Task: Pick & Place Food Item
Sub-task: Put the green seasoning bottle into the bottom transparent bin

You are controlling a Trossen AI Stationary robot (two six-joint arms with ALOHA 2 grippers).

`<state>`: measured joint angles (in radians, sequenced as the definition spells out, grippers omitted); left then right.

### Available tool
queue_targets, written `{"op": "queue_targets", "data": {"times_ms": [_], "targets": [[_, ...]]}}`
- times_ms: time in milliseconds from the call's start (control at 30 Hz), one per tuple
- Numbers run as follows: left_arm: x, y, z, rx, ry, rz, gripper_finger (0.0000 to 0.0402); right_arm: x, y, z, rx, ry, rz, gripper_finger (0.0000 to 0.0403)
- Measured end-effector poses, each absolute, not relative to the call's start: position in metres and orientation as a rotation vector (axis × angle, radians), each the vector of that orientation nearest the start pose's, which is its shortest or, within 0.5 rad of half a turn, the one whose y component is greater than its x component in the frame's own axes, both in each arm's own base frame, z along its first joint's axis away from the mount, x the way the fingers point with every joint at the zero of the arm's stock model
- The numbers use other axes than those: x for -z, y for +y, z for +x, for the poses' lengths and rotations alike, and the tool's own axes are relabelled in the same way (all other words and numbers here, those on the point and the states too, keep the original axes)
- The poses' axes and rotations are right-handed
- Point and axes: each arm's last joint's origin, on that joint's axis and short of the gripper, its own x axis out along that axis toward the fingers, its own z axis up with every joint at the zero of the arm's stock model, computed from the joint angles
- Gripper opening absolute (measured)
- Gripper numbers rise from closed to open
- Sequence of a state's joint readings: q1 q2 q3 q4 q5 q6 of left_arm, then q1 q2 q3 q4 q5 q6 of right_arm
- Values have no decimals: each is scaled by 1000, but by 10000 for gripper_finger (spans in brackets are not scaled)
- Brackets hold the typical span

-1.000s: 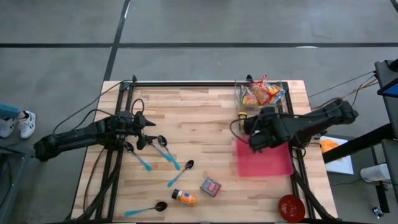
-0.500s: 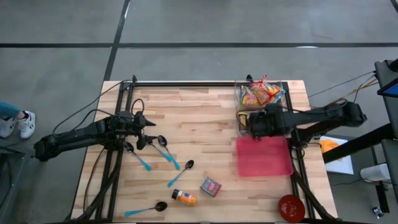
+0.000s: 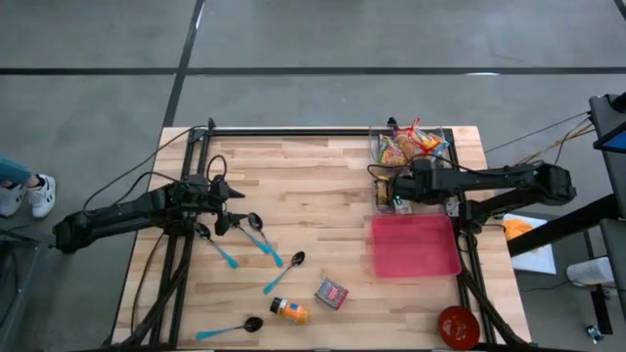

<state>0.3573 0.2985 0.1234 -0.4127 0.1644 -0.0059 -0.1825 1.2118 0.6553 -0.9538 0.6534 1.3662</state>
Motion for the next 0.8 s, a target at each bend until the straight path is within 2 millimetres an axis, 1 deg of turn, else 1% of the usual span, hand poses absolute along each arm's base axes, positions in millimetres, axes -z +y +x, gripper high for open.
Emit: {"op": "queue_targets", "data": {"times_ms": [367,533,633,800], "targets": [[-144,30,95,-189,568,-158,345,-159,-55,161,1456,786,725,162],[-144,30,95,-189,568,-158,345,-155,-56,162,1438,765,734,166],[-144,30,95,-189,568,-158,345,-155,-56,161,1444,765,736,190],[-144,30,95,-189,568,-158,345,-153,-57,160,1459,759,744,251]]}}
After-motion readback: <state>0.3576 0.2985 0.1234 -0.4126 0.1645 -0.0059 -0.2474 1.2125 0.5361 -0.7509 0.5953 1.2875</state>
